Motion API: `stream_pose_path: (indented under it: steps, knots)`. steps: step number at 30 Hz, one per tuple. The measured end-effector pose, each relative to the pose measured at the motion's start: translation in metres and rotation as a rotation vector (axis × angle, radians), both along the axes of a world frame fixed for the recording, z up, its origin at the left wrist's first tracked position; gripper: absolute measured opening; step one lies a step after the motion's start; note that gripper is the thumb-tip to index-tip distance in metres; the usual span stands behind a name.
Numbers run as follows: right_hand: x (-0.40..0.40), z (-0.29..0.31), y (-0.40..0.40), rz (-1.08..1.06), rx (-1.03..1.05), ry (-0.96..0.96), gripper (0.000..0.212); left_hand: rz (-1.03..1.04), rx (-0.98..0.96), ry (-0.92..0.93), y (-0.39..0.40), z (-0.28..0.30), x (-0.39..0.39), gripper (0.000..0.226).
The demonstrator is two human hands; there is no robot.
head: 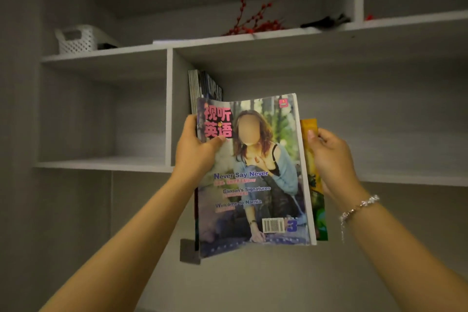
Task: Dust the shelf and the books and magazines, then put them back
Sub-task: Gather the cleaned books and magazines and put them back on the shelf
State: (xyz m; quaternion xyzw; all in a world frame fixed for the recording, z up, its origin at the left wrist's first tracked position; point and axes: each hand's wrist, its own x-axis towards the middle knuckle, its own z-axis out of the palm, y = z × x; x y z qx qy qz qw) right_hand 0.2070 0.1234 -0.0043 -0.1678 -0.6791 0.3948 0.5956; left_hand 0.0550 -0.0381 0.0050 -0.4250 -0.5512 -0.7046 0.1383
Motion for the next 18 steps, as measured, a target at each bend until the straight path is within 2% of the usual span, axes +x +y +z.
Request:
stream_pose_path:
  steps: [4, 8, 13, 18]
  knots:
    - [-0.020, 0.047, 0.019, -0.117, 0.021, 0.076, 0.037, 0.059, 0.003, 0.082, 0.019, 0.050, -0.015, 0.028]
    - [-0.033, 0.082, 0.037, -0.216, 0.013, 0.132, 0.034, 0.120, 0.022, 0.174, 0.043, 0.084, -0.027, 0.027]
    - [-0.045, 0.112, 0.055, -0.319, 0.047, 0.164, 0.035, 0.109, 0.048, 0.123, 0.077, 0.112, -0.048, 0.026]
    - [-0.056, 0.116, 0.075, -0.351, 0.087, 0.212, 0.033, 0.098, 0.123, 0.092, 0.105, 0.125, -0.061, 0.029]
